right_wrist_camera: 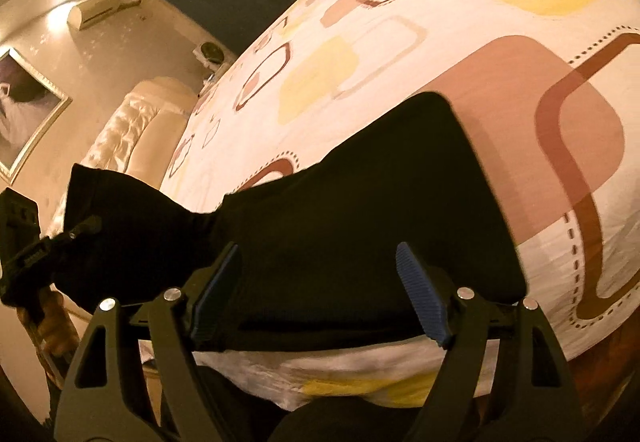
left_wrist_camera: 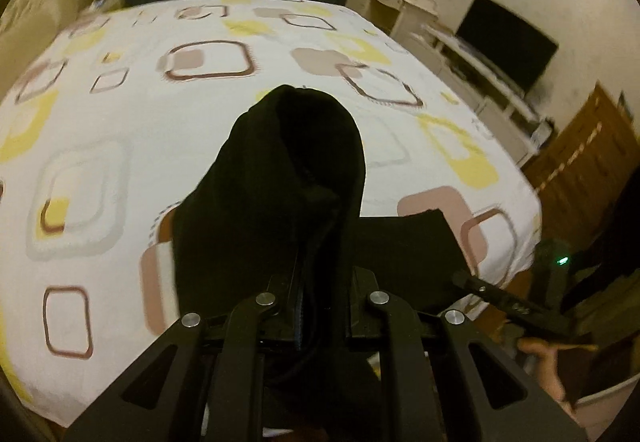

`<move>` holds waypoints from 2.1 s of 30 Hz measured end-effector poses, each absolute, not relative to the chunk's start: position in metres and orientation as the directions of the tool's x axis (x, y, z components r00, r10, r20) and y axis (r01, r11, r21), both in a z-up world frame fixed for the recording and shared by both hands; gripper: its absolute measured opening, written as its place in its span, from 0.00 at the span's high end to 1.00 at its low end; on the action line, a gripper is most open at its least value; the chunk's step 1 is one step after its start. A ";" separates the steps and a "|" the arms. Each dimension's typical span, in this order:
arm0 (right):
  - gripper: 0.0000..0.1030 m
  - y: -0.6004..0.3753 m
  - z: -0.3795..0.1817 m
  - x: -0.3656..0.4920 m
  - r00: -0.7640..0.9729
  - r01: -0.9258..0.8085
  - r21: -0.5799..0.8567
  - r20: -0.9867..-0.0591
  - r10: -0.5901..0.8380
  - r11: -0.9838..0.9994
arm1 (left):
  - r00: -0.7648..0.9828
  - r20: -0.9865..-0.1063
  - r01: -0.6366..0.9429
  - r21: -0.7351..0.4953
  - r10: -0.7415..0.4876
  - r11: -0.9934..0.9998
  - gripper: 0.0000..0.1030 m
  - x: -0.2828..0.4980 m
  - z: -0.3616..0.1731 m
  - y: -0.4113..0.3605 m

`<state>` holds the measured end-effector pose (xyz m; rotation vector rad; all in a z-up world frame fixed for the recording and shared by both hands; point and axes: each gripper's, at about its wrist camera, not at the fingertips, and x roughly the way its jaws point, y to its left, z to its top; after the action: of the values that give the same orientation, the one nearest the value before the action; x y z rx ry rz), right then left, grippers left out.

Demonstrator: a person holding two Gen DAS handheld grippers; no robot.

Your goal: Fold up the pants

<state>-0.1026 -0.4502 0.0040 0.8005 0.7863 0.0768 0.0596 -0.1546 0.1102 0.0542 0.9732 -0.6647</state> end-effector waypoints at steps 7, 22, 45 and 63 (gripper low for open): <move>0.23 -0.476 0.001 -0.110 0.751 0.265 0.699 -0.582 0.312 0.664 | 0.339 -0.831 0.556 -0.202 -0.442 0.806 0.87 0.052 0.066 -0.237; 0.23 -0.518 -0.011 -0.122 0.790 0.327 0.753 -0.549 0.272 0.571 | 0.390 -0.880 0.525 -0.028 -0.270 0.850 0.87 0.025 -0.001 -0.326; 0.23 -0.517 0.009 -0.126 0.811 0.283 0.769 -0.511 0.285 0.573 | 0.490 -0.724 0.603 -0.119 -0.485 0.789 0.36 -0.019 0.076 -0.256; 0.33 -0.446 -0.021 -0.057 0.650 0.241 0.686 -0.639 0.411 0.687 | 0.439 -0.824 0.314 -0.234 -0.359 0.920 0.28 0.044 -0.001 -0.057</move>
<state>-0.0574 -0.4456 -0.0208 0.8360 0.8843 0.1107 0.0435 -0.0572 -0.0014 -0.0483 1.0351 -0.4180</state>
